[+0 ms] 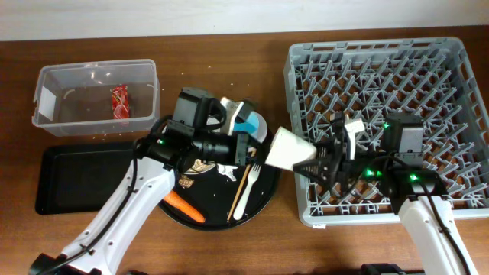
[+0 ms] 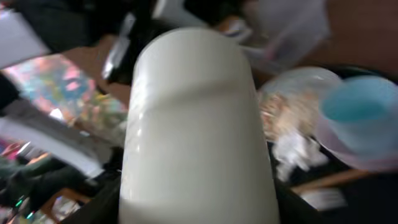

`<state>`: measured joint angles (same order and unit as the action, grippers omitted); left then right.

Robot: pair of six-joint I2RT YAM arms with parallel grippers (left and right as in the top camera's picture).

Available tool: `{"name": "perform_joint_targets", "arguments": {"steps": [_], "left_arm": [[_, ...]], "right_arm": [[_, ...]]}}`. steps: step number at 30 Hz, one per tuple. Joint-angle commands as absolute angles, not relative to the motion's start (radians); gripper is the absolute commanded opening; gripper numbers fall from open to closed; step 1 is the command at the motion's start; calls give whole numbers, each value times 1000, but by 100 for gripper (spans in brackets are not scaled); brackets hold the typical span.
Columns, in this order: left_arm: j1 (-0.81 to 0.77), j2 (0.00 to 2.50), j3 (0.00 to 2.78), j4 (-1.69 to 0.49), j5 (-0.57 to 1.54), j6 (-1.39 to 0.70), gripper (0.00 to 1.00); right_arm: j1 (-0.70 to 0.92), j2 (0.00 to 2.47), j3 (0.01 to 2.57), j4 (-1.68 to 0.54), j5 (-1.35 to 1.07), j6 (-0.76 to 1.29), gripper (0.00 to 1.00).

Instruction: Sort waste into correct bins and load items into the dishwasher rack

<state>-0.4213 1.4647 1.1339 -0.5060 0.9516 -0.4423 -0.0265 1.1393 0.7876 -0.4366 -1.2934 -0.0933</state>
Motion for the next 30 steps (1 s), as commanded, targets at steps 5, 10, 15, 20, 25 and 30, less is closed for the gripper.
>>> {"name": "perform_joint_targets", "arguments": {"steps": [5,10,15,20,25,30], "left_arm": [[-101,1472,1138,-902,227,-393,0],[-15,1472,1138,-945,156,-364,0],[-17,1472,1138,-945,156,-364,0],[-17,1472,1138,-945,156,-365,0],[-17,1472,1138,-949,157,-364,0],[-17,1472,1138,-955,160,-364,0]], "right_arm": [[-172,1086,933,-649,-915,165,39],[-295,1102,1311,-1077,-296,108,37],[-521,1325,1418,-1216,10,122,38],[-694,1522,1420,-1196,65,200,42],[-701,1630,1419,-1175,60,200,61],[-701,1641,1420,-1153,-115,199,99]]}}
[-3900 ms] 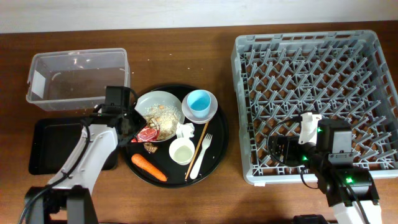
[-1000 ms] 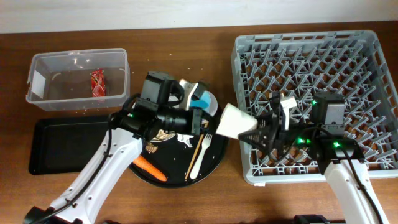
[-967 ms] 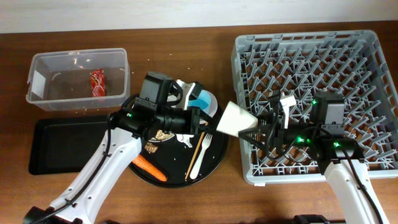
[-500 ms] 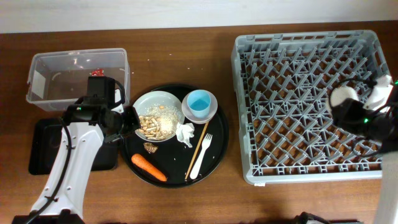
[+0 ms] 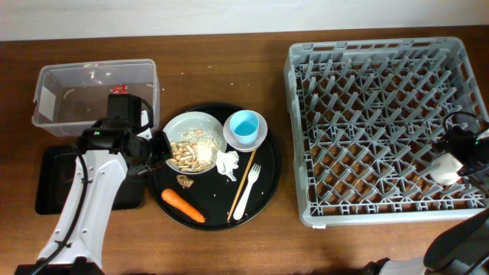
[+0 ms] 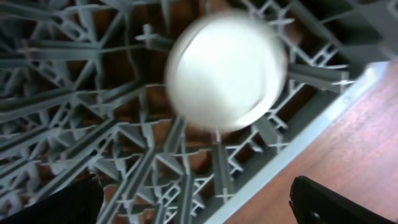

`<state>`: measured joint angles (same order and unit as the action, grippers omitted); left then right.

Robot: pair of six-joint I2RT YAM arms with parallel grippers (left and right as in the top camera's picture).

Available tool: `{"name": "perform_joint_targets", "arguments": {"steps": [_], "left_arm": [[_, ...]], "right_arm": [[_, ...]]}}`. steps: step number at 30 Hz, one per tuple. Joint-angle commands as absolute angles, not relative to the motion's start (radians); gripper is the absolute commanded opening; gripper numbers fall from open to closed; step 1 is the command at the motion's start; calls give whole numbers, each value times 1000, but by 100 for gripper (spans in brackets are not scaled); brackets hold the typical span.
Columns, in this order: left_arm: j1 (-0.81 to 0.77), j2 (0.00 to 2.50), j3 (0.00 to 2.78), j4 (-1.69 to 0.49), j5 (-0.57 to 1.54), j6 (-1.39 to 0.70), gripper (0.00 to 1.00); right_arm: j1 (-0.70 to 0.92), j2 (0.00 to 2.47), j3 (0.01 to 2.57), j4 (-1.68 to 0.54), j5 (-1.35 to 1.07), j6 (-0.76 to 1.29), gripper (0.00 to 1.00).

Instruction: Sort waste into correct bins and load items into the dishwasher rack

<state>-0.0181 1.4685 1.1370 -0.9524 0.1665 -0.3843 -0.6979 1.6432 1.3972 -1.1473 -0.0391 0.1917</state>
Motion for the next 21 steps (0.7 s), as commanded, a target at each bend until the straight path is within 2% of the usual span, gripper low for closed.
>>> {"name": "perform_joint_targets", "arguments": {"steps": [1,3,5,7,9,11,14,21], "left_arm": [[-17,1472,1138,-954,163,-364,0],[-19,1472,1138,-895,261,-318,4],[-60,1472,1138,-730,386,-299,29],[-194,1472,1138,-548,283,-293,37],[-282,1485,1148,-463,190,-292,37],[-332,1578,1256,-482,141,-289,37],[-355,1763,1398,-553,91,-290,38],[-383,1932,1398,-547,150,-290,37]], "right_arm": [[-701,1621,1420,-1156,-182,184,99],[-693,1547,1420,-1160,-305,135,99],[-607,1407,1420,-1212,-334,93,99],[-435,1311,1419,-1290,-333,32,99],[-340,1310,1416,-1327,-332,29,99],[-273,1316,1411,-1329,-301,29,99],[-269,1316,1410,-1333,-290,29,99],[-269,1316,1410,-1332,-273,30,99]]}}
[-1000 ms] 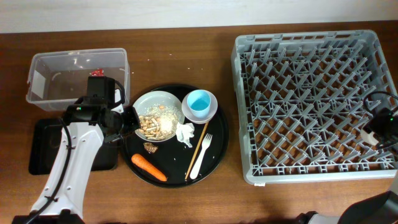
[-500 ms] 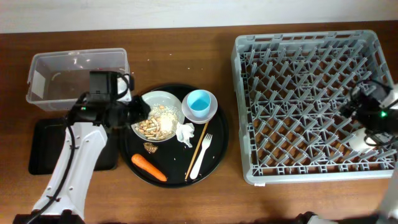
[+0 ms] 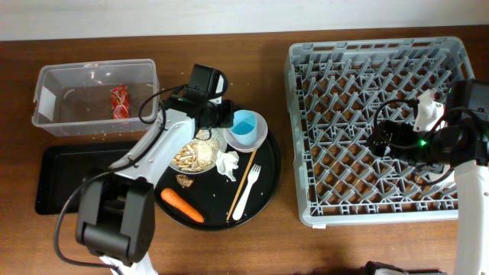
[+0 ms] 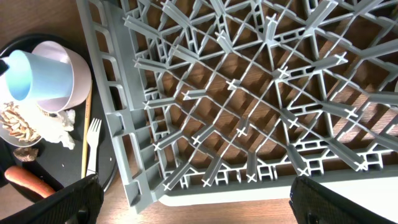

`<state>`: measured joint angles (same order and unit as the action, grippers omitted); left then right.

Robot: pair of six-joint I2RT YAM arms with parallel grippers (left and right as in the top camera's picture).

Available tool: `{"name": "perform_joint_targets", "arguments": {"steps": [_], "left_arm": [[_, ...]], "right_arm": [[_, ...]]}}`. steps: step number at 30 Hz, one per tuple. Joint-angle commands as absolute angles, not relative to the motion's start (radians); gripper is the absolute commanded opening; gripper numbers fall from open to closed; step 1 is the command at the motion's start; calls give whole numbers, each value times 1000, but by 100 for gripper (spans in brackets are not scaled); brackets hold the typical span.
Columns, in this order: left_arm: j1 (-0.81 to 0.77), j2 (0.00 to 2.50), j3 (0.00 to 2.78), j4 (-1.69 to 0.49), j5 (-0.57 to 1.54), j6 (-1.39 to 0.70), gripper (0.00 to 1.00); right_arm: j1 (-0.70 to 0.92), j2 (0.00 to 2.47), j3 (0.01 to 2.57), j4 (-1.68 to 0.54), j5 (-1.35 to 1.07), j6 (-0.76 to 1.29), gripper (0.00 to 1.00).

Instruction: Sort waste into correct bins and load items into the dishwasher rack

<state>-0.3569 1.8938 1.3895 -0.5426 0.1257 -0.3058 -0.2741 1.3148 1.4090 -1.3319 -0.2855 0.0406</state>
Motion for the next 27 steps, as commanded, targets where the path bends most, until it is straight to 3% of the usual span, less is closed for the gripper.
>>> {"name": "perform_joint_targets", "arguments": {"steps": [1,3,6,7,11,13,14,16,17,18,22,27], "left_arm": [[-387,1932,1398,-547,153,-290,37],[-389,1932,1398,-545,153,-290,37],[-389,1932,1398,-556,198,-290,2],[-389,1932,1398,-559,199,-290,0],[-299,1724,1398,-594,239,-290,1],[-200,1604,1398,-593,562,-321,0],[-157,1581,1398,-566,855,-344,0],[-165,1591,1398,-496,1254,-343,0],[-183,1591,1398,-478,1337,-342,0],[-210,1591,1398,-463,1387,-316,0],[-249,1591,1398,-456,1444,-313,0],[-249,1591,1398,-457,1444,-347,0]], "right_arm": [[-269,1316,1410,-1332,-273,30,99],[-269,1316,1410,-1333,-273,30,99],[-269,1316,1410,-1333,-273,29,99],[-269,1316,1410,-1333,-273,30,99],[-269,1316,1410,-1330,-256,30,98],[-269,1316,1410,-1309,-241,30,99],[-268,1316,1410,-1287,-307,4,99],[-268,1316,1410,-1243,-756,-257,99],[-263,1319,1410,-1242,-950,-380,99],[-240,1324,1410,-1241,-1150,-529,99],[-63,1325,1410,-1237,-1316,-782,99],[90,1351,1410,-1133,-1317,-777,98]]}}
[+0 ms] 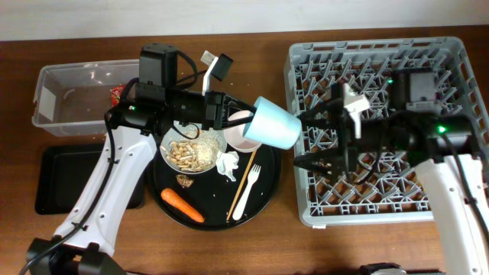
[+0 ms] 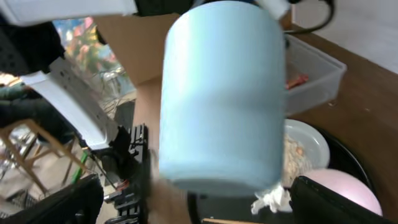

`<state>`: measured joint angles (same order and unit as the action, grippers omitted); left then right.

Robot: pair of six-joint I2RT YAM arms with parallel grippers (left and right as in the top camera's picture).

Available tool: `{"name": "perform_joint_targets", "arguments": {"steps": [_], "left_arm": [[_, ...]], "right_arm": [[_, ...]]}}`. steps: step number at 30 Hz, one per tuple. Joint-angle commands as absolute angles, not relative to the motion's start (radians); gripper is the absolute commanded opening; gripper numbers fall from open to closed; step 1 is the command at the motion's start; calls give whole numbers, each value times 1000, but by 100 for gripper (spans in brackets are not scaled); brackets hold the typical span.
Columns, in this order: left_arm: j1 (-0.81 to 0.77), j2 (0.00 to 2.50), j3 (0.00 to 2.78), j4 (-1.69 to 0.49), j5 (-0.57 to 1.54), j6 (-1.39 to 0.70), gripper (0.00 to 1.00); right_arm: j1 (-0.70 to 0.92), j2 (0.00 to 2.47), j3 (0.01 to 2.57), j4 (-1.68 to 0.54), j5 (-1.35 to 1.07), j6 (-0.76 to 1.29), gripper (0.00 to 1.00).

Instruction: Sort waste into correct bins and load items into the dishwasher rack

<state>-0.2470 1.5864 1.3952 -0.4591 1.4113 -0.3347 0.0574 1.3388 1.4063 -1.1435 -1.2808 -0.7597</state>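
Observation:
A light blue cup (image 1: 275, 122) hangs on its side in the air between the round tray and the grey dishwasher rack (image 1: 382, 53). My left gripper (image 1: 229, 114) is shut on its rim end, above the pink bowl (image 1: 241, 134). My right gripper (image 1: 304, 141) faces the cup's base from the rack side, fingers spread wide and apart from it. The right wrist view is filled by the blue cup (image 2: 221, 93), with the right gripper (image 2: 193, 205) open below it. The white cup is hidden.
The black round tray (image 1: 263, 195) holds a plate of scraps (image 1: 191, 149), a crumpled tissue (image 1: 227, 163), a chopstick (image 1: 246, 179), a fork (image 1: 243, 195) and a carrot (image 1: 183, 205). A clear bin (image 1: 76, 99) with a red wrapper (image 1: 116, 93) and a black flat tray (image 1: 69, 179) lie left.
The blue cup was standing in the pink bowl with my left gripper at it. It is now lifted and turned sideways toward the rack. My right gripper has moved from over the rack to its left edge.
My right gripper held a white cup at the rack's left edge while the left gripper was by the blue cup. Then the white cup was at the rack's right end. Then the right gripper was empty over the rack. Now the left holds the blue cup out.

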Motion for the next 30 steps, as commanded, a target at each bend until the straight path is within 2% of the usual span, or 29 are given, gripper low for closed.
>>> {"name": "perform_joint_targets", "arguments": {"steps": [1,5,11,14,17,18,19,20,23,25,26,30], "left_arm": [[-250,1591,1398,-457,1444,-347,0],[-321,1591,1398,-457,1405,-347,0],[-333,1591,1398,-457,1391,-347,0],[-333,1591,1398,-456,1378,-347,0],[-333,1591,1398,-457,1353,-342,51],[-333,1591,1398,-457,1305,-342,59],[-331,1591,1398,-472,1230,-316,63],[-331,1591,1398,-582,1003,-238,76],[-331,1591,1398,-822,498,-204,82],[-331,1591,1398,-985,107,-212,83],[-331,1591,1398,-1030,-9,-212,84],[-331,1591,1398,-1046,-123,-273,85]], "right_arm": [[99,1355,1410,-1122,-1317,-777,99],[105,1367,1410,-1068,-1321,-741,98],[105,1368,1410,-1055,-1320,-739,66],[105,1368,1410,-1057,-1312,-722,62],[105,1368,1410,-1059,-1194,-620,59],[104,1368,1410,-1058,-1094,-542,59],[104,1368,1411,-1059,-921,-411,57],[98,1367,1411,-1063,-773,-308,57],[19,1366,1456,-1147,-602,-226,57],[-130,1366,1540,-1223,-463,-94,51],[-263,1382,1620,-1277,-429,-49,49],[-467,1598,1932,-1450,-177,26,49]]}}
